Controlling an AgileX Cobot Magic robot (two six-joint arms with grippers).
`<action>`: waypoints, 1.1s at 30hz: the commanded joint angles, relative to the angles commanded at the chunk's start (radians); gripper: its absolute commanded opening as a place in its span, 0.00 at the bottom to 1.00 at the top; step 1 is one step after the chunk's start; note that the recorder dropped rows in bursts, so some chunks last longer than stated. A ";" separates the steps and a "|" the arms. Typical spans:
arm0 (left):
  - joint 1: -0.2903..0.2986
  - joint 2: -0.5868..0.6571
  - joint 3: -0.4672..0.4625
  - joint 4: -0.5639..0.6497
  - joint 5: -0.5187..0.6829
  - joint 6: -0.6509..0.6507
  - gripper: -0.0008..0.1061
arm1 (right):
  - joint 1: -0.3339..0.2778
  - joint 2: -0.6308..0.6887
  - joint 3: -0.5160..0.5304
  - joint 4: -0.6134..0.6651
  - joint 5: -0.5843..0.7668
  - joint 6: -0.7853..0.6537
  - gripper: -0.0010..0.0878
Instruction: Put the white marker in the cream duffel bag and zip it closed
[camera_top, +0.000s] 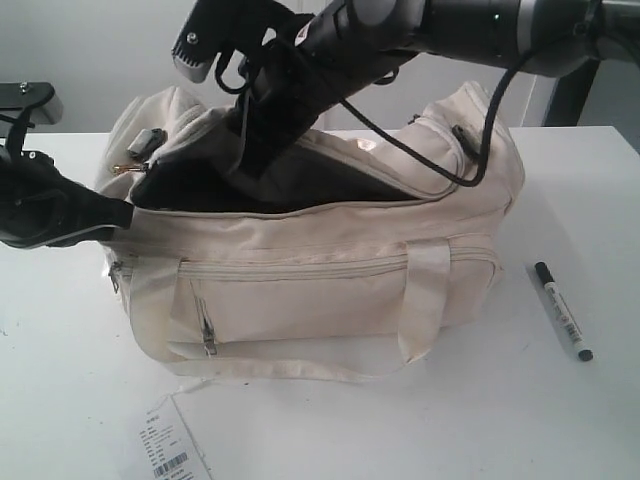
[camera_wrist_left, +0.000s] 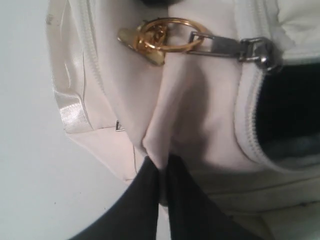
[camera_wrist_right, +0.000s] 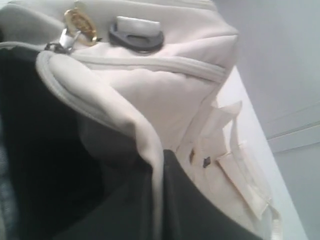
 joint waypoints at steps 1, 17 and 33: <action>0.000 0.000 0.000 0.000 0.000 0.000 0.01 | -0.006 0.000 0.000 0.000 -0.030 0.000 0.01; 0.000 0.000 0.000 0.000 -0.002 0.006 0.01 | -0.037 0.029 0.000 0.004 -0.386 -0.004 0.01; 0.000 -0.028 -0.004 0.000 -0.047 0.006 0.69 | -0.037 0.030 0.000 0.004 -0.368 -0.002 0.01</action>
